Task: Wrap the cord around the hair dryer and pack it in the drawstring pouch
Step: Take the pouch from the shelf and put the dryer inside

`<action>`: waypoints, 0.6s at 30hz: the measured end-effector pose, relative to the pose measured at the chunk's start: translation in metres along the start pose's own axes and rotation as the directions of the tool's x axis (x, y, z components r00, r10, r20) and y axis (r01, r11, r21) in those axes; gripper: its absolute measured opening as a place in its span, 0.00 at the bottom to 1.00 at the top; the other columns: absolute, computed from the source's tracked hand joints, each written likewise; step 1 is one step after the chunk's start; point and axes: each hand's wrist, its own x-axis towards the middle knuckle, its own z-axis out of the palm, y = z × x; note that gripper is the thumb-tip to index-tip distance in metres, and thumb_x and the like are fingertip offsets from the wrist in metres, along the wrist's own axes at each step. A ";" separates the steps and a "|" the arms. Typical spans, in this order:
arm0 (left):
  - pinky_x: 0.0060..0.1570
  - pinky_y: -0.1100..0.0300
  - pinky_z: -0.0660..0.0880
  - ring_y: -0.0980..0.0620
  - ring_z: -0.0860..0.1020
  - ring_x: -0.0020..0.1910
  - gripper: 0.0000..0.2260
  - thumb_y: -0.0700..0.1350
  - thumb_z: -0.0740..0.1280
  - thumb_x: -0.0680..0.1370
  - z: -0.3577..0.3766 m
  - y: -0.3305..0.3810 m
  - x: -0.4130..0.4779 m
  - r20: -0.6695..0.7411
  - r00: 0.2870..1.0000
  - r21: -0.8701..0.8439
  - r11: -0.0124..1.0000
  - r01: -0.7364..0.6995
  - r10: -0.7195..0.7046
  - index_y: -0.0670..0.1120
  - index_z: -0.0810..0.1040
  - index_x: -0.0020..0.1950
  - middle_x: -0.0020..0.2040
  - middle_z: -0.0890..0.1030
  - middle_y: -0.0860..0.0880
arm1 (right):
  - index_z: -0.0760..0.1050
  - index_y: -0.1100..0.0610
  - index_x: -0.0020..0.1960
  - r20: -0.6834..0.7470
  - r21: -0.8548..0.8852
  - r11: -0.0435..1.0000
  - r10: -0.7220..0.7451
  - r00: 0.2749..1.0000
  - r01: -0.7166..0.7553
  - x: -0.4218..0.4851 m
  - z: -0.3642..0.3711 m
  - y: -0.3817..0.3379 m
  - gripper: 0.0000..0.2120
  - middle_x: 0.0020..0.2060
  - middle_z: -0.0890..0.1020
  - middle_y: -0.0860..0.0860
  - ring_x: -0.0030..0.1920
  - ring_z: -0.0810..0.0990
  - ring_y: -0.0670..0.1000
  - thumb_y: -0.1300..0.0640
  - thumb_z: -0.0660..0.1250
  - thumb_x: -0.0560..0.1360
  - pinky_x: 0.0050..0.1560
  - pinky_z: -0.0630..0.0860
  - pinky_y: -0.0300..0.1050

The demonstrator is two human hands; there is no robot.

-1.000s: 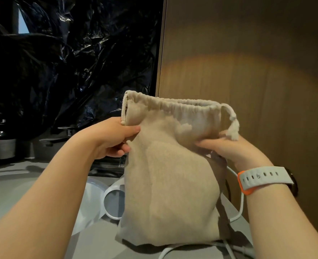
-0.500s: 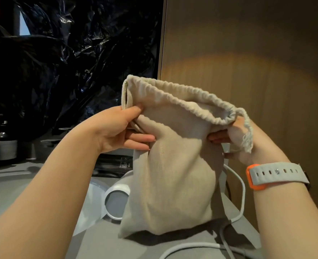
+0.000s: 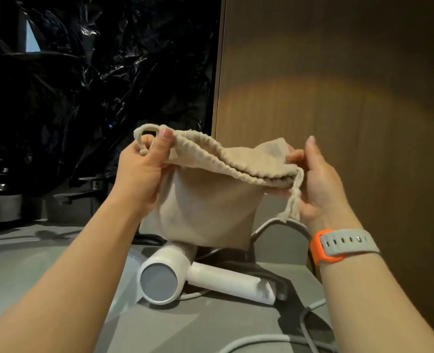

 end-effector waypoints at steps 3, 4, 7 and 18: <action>0.49 0.57 0.80 0.51 0.81 0.40 0.17 0.52 0.68 0.68 0.003 -0.007 -0.003 0.017 1.000 0.003 1.000 0.026 -0.026 0.38 0.73 0.43 0.38 0.80 0.44 | 0.74 0.54 0.35 0.041 -0.137 0.988 0.074 0.996 -0.068 -0.005 0.004 0.012 0.16 0.36 0.79 0.54 0.39 0.78 0.54 0.45 0.61 0.76 0.46 0.73 0.52; 0.49 0.57 0.79 0.51 0.81 0.39 0.18 0.53 0.69 0.69 0.004 -0.009 -0.003 0.026 0.999 0.004 0.999 0.033 -0.033 0.37 0.74 0.43 0.37 0.80 0.44 | 0.75 0.54 0.37 0.050 -0.150 0.984 0.103 0.993 -0.095 -0.005 0.003 0.016 0.13 0.37 0.77 0.54 0.38 0.77 0.54 0.46 0.64 0.74 0.45 0.72 0.51; 0.54 0.52 0.77 0.47 0.79 0.43 0.28 0.57 0.74 0.68 0.007 -0.008 -0.004 0.051 0.997 0.046 0.997 0.059 -0.061 0.32 0.75 0.47 0.41 0.78 0.39 | 0.77 0.52 0.43 0.053 -0.242 0.967 0.094 0.994 -0.079 -0.008 -0.001 0.020 0.01 0.38 0.78 0.52 0.39 0.76 0.52 0.57 0.69 0.72 0.41 0.74 0.50; 0.54 0.48 0.77 0.45 0.80 0.46 0.10 0.54 0.73 0.69 0.011 0.011 -0.044 0.059 0.993 0.267 0.960 0.087 -0.106 0.49 0.80 0.36 0.40 0.82 0.44 | 0.78 0.55 0.48 -0.039 -0.317 0.945 0.072 0.997 -0.080 -0.065 -0.023 0.008 0.14 0.48 0.80 0.60 0.45 0.79 0.57 0.71 0.60 0.75 0.51 0.77 0.60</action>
